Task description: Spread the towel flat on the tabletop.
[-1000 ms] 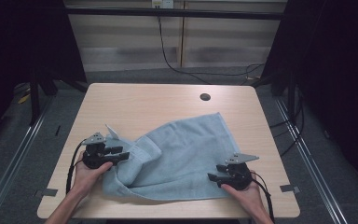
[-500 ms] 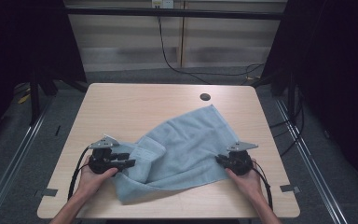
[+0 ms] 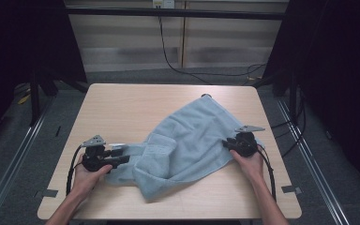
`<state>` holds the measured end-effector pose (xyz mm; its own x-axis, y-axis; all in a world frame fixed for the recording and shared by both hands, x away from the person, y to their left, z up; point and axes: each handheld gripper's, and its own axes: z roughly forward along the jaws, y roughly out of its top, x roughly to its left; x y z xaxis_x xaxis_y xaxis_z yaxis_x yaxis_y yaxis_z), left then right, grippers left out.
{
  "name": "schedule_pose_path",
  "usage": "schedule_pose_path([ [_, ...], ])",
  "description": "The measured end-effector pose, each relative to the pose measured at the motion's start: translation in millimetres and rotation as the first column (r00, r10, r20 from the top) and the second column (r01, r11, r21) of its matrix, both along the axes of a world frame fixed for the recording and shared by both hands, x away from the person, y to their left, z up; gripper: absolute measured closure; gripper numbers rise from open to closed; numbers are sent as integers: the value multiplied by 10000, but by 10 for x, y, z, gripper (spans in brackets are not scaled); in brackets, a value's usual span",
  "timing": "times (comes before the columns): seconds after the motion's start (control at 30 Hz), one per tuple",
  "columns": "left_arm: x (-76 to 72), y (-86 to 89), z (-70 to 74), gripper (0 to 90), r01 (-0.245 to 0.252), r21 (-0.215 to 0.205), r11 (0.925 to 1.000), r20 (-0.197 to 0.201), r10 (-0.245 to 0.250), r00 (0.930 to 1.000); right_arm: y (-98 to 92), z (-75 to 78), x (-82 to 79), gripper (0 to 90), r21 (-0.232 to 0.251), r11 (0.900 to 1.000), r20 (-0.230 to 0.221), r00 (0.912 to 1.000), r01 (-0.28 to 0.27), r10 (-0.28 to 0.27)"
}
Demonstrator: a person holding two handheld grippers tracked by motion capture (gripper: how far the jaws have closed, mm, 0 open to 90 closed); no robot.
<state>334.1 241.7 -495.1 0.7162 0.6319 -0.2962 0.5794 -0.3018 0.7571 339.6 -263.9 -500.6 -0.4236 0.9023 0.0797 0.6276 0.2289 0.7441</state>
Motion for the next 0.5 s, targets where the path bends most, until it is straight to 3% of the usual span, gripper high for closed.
schedule_pose_path([
  [0.07,20,-57,-95,499,213,499,9985,-264,-200,9995,84,101,-104,644,208,9995,223,9994,-256,252],
  [0.13,-4,-94,-102,514,302,589,9978,-97,-297,9995,163,207,-195,633,610,9958,591,9962,-683,647],
  [0.2,-49,-119,-104,615,544,690,9961,-52,-542,9985,269,290,-295,611,943,9897,745,9921,-1081,1013],
  [0.3,-150,-180,-93,687,697,969,9928,86,-709,9975,494,355,-422,598,1125,9750,767,9800,-1914,1836],
  [0.43,-272,-253,-89,745,1066,859,9906,-135,-1058,9943,892,415,-491,580,1188,9469,783,9536,-2986,2909],
  [0.47,-272,-253,-89,745,1066,859,9906,-135,-1058,9943,892,415,-491,580,1188,9469,783,9536,-2986,2909],
  [0.5,-309,-284,-85,745,1203,863,9890,-178,-1192,9927,998,424,-491,572,1222,9394,774,9467,-3202,3126],
])
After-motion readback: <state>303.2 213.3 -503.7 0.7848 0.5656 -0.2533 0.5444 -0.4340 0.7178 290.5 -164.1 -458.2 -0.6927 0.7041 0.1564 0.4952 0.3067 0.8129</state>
